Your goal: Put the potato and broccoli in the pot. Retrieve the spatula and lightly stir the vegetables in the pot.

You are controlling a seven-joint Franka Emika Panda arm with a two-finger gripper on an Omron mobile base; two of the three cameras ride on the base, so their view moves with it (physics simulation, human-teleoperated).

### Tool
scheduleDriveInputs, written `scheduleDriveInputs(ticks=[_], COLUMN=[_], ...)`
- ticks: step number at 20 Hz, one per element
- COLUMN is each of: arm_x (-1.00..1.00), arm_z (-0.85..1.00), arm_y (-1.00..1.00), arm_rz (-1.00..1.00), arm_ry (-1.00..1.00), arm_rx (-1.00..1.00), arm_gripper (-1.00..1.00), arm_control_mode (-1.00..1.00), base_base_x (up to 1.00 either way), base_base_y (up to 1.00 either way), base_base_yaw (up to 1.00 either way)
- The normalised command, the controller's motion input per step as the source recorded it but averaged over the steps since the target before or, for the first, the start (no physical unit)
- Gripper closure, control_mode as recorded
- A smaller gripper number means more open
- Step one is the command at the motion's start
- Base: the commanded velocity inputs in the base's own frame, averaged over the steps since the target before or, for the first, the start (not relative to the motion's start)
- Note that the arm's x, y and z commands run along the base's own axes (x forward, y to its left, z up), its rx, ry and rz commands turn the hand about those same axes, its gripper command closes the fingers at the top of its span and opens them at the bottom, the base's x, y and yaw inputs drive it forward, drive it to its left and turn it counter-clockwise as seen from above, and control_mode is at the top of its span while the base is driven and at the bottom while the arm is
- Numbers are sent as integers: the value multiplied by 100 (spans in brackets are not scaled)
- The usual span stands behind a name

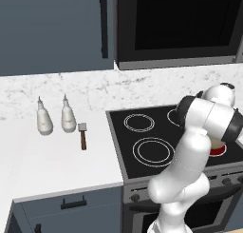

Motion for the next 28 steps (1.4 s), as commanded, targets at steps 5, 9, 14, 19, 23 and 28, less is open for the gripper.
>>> scheduleDriveInputs(ticks=[5, 9, 14, 19, 23, 28], arm_x=[8, -35, -23, -19, -56, -96], arm_z=[-27, -1, 11, 33, 51, 55], arm_y=[4, 21, 17, 34, 48, 53], arm_rz=[0, 0, 0, 0, 1, 8], arm_ry=[2, 0, 0, -2, -12, -16], arm_rx=[1, 0, 0, 0, -3, -7], arm_gripper=[-100, -100, -100, -100, -100, -100], arm_control_mode=[-100, -100, -100, -100, -100, -100], base_base_x=[0, 0, 0, 0, 0, 0], base_base_y=[0, 0, 0, 0, 0, 0], base_base_yaw=[0, 0, 0, 0, 0, 0])
